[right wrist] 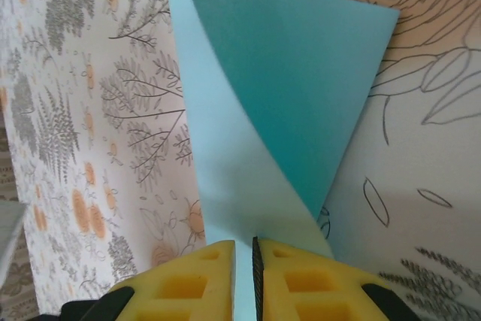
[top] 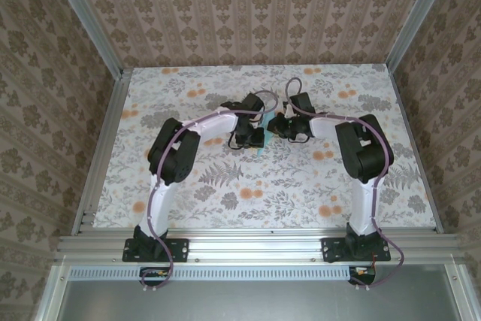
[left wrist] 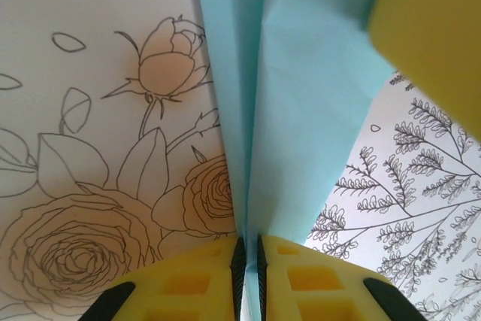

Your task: Fold a paper plane with a square sheet of paper (pick it up from the middle)

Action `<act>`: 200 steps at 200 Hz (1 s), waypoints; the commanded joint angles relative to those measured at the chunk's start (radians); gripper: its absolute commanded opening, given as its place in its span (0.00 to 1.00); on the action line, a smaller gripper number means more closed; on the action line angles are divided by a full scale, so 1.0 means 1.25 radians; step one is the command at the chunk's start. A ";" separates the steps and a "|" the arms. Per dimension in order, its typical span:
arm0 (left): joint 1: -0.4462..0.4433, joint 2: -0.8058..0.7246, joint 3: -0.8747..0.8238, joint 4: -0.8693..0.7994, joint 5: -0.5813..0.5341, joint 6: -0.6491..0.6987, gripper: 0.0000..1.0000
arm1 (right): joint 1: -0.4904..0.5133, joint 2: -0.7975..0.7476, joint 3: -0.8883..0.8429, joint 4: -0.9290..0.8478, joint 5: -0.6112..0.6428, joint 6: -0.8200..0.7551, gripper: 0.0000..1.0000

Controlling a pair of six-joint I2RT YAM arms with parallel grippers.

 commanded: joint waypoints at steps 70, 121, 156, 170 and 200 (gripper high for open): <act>-0.014 0.067 0.013 -0.128 -0.117 -0.024 0.17 | 0.023 -0.076 -0.089 0.041 -0.031 0.055 0.12; -0.016 0.072 0.011 -0.124 -0.112 -0.042 0.17 | 0.036 -0.027 -0.067 0.042 -0.051 0.055 0.10; -0.017 0.064 0.012 -0.116 -0.102 -0.048 0.16 | 0.035 0.005 -0.048 0.024 -0.036 0.050 0.09; -0.015 0.053 0.012 -0.113 -0.096 -0.050 0.17 | 0.035 0.015 -0.041 0.007 -0.021 0.042 0.09; -0.006 0.004 0.005 -0.093 -0.068 -0.055 0.19 | 0.034 0.026 -0.031 -0.040 0.016 0.018 0.09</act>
